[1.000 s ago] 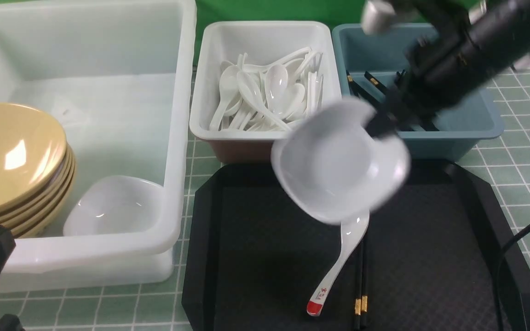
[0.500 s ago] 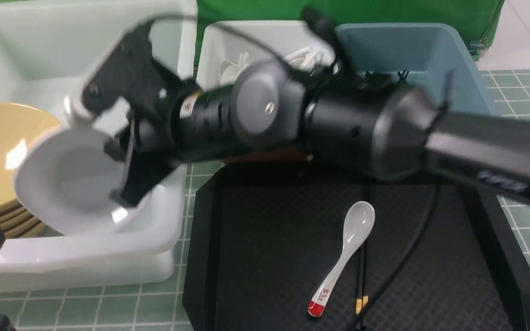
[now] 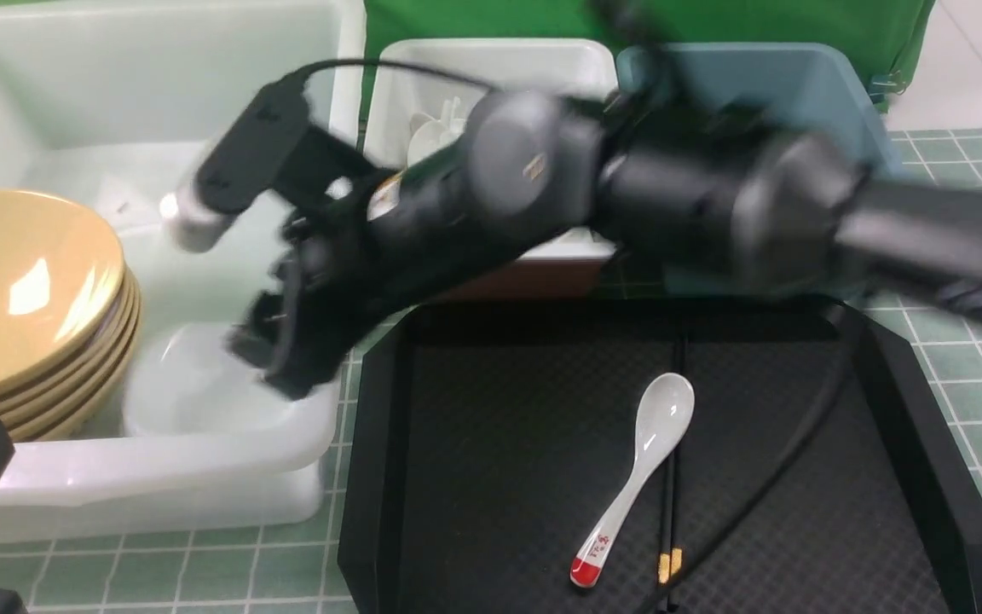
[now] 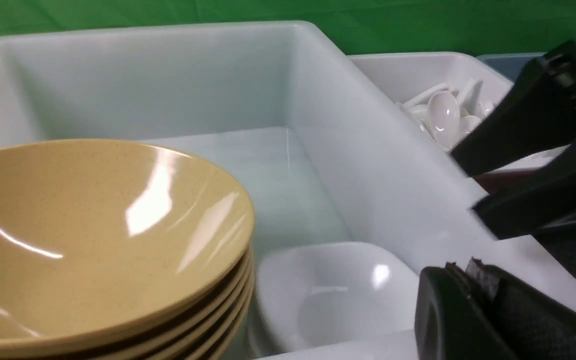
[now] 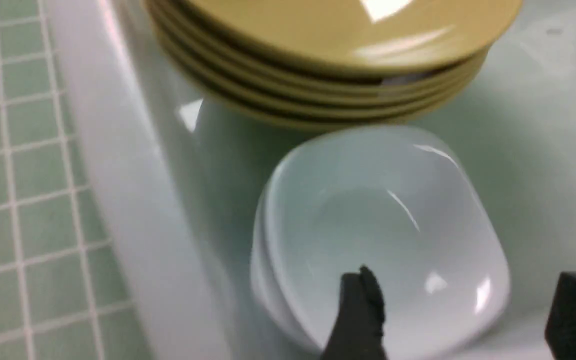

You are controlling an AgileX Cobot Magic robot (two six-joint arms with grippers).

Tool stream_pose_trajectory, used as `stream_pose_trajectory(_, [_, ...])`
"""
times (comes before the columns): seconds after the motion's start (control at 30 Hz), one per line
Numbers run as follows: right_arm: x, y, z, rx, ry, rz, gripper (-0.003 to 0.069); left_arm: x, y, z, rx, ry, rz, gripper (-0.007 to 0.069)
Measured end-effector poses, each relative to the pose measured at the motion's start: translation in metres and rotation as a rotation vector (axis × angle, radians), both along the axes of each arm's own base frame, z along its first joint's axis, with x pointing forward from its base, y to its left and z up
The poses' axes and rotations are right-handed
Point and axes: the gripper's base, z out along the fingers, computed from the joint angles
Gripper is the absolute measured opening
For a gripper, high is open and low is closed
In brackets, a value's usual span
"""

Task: On blue table put chopsticks spoon bowls plates into blue grey white boxes.
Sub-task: 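Reach down and grasp the white spoon resting in the bowl with the right gripper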

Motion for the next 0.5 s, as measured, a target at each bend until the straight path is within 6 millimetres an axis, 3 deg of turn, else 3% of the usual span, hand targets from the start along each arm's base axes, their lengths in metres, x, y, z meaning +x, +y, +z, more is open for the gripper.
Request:
stream_pose_trajectory(0.1, [0.002, -0.05, 0.018, -0.19, 0.089, -0.159, 0.0524, 0.0, 0.0, 0.0, 0.0, 0.0, 0.0, 0.0004])
stream_pose_trajectory(0.17, [0.006, -0.088, 0.012, -0.291, 0.149, -0.322, 0.0504, 0.0, 0.0, 0.0, 0.0, -0.002, 0.001, 0.0004])
stream_pose_trajectory(0.23, [0.008, -0.115, -0.007, -0.336, 0.21, -0.429, 0.0491, 0.0, 0.0, 0.0, -0.001, -0.005, 0.001, 0.0004])
stream_pose_trajectory(0.33, [0.002, -0.149, -0.056, -0.379, 0.313, -0.567, 0.048, 0.0, 0.0, 0.0, -0.001, -0.005, 0.001, 0.0004])
stream_pose_trajectory(0.43, [-0.006, -0.168, -0.096, -0.381, 0.371, -0.653, 0.0479, 0.0, 0.0, 0.001, -0.001, -0.006, 0.002, 0.0004])
stream_pose_trajectory(0.5, [-0.005, -0.177, -0.108, -0.339, 0.367, -0.702, 0.0479, 0.0, 0.0, 0.001, -0.001, -0.006, 0.002, 0.0004])
